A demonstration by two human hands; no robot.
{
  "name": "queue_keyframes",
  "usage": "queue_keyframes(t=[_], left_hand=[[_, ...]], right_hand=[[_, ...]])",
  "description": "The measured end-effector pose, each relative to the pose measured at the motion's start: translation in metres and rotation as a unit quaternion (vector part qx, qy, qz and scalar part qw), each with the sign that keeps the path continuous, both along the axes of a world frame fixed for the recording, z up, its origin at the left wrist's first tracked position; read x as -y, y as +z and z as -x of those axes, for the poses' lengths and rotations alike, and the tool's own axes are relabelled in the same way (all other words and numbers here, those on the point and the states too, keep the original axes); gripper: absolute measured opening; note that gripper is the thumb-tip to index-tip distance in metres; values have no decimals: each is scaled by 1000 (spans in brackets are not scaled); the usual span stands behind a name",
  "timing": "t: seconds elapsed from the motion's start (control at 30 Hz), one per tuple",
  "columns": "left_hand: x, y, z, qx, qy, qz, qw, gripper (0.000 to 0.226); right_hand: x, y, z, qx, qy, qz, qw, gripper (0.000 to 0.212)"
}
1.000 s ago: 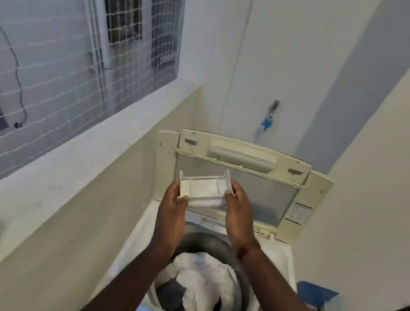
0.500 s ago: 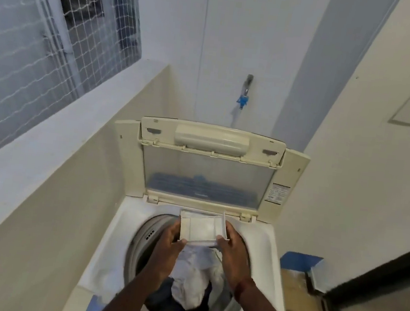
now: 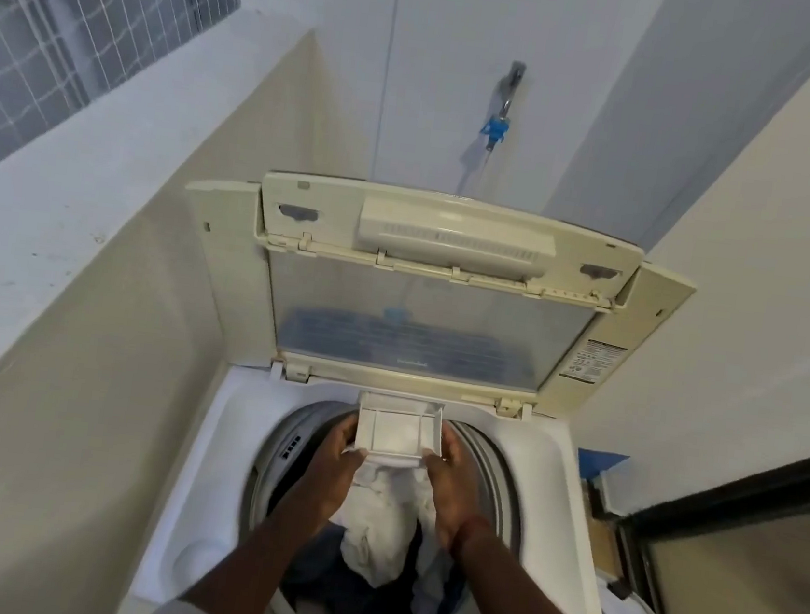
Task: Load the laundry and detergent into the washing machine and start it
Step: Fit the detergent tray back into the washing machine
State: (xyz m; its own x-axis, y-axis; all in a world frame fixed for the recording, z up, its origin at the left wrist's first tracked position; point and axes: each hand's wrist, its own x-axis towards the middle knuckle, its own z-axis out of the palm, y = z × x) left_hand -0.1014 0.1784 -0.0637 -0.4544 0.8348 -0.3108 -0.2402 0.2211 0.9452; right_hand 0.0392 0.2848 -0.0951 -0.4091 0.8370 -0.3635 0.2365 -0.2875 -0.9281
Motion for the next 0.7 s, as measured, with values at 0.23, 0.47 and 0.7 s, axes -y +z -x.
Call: queue_keyframes(t=[0.23,0.47,0.7], left_hand=[[-20,-22,10,-22,16,30,999,45],[-26,-40,14,-27,19,41,999,48],[-25,-49,9,-9,34,42,999,45]], right_hand=[[-12,-19,6,-4,-7,19,1000,49],[-19,-26,6,-11,5,6,1000,46],[-21,-29,5,-6,5,5,1000,49]])
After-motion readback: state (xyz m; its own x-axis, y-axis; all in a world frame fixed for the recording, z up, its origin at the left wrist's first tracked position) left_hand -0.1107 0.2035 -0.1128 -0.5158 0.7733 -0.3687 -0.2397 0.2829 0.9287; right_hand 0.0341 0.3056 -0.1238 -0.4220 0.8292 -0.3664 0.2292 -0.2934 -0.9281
